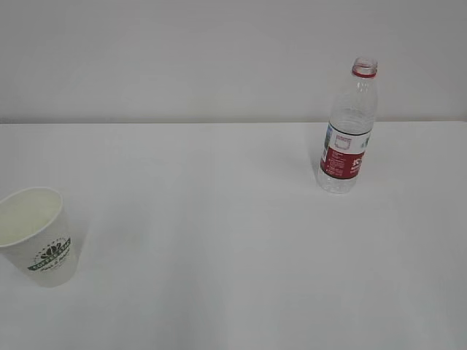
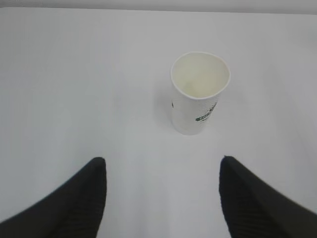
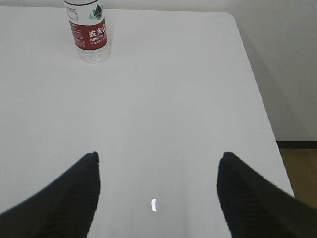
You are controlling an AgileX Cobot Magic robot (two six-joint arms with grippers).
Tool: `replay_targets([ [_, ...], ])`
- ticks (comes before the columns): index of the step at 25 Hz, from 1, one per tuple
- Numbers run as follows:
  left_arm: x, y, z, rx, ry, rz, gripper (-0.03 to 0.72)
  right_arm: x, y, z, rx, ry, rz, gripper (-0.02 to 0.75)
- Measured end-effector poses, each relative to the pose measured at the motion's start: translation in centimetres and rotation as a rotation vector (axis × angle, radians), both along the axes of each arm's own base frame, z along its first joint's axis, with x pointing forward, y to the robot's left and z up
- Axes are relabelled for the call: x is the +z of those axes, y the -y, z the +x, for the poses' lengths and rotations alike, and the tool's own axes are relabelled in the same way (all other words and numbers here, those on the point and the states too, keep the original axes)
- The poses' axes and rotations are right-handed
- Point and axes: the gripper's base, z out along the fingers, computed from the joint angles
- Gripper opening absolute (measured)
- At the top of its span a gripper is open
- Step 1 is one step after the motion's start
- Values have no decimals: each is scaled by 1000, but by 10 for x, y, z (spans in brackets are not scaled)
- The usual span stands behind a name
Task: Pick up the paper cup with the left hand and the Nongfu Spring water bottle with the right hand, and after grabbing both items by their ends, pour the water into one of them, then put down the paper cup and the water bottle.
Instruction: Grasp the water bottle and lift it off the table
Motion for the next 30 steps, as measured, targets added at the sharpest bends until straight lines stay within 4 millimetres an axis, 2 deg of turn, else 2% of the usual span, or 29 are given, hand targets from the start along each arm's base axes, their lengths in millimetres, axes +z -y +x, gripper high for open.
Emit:
replay_targets([
  [30, 0, 0, 0, 0, 0, 0, 516, 0, 0, 0, 0, 0, 0, 557],
])
